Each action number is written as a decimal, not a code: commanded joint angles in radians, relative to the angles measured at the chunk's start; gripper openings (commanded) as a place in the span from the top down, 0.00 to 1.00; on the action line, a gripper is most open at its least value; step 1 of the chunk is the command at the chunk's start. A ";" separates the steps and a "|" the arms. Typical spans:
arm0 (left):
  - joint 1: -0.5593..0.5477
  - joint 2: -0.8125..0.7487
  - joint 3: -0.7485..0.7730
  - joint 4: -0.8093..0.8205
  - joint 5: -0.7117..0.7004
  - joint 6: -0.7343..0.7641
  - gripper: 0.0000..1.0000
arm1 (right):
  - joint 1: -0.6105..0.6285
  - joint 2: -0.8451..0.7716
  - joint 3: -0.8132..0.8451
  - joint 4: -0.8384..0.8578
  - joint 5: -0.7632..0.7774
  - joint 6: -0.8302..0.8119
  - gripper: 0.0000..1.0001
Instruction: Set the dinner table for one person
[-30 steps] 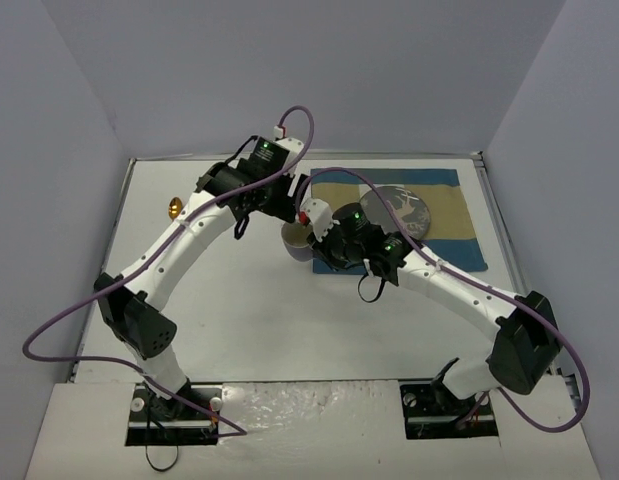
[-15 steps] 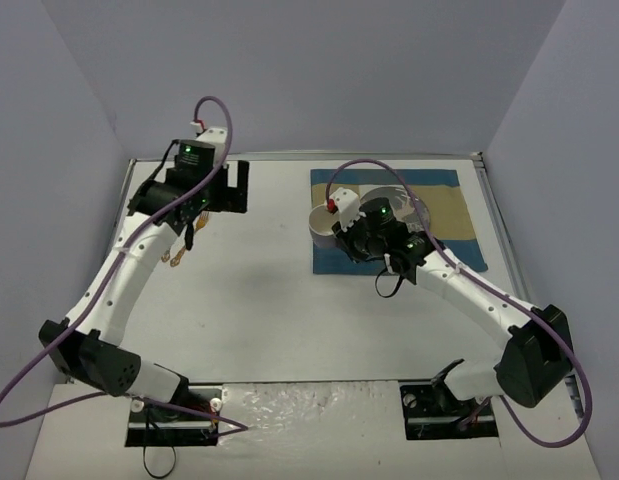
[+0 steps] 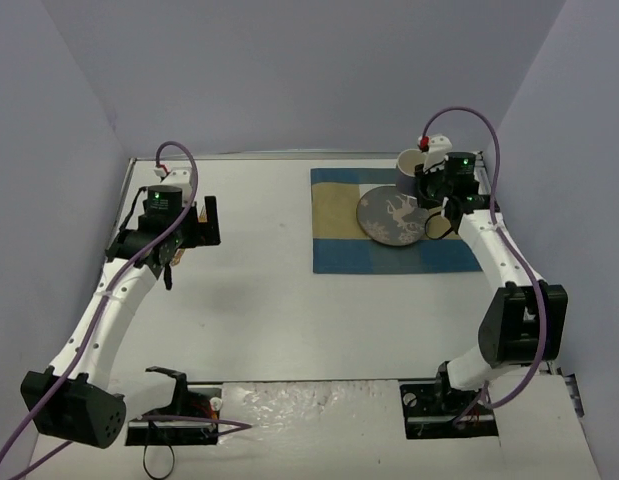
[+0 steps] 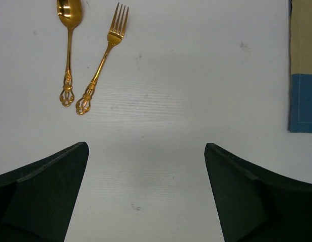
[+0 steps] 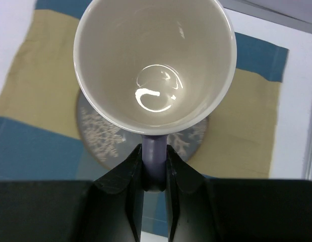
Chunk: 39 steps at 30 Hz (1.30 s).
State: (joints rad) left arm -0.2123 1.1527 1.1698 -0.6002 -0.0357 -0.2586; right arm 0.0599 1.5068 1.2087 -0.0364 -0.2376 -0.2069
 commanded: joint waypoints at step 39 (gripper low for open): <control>0.042 0.079 -0.048 0.095 -0.115 0.013 0.03 | -0.241 0.550 0.473 0.306 -0.019 -0.014 1.00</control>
State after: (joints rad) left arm -0.1761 1.2399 1.1077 -0.5614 -0.1337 -0.2539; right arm -0.1895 2.1522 1.6654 0.1002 -0.2447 -0.2272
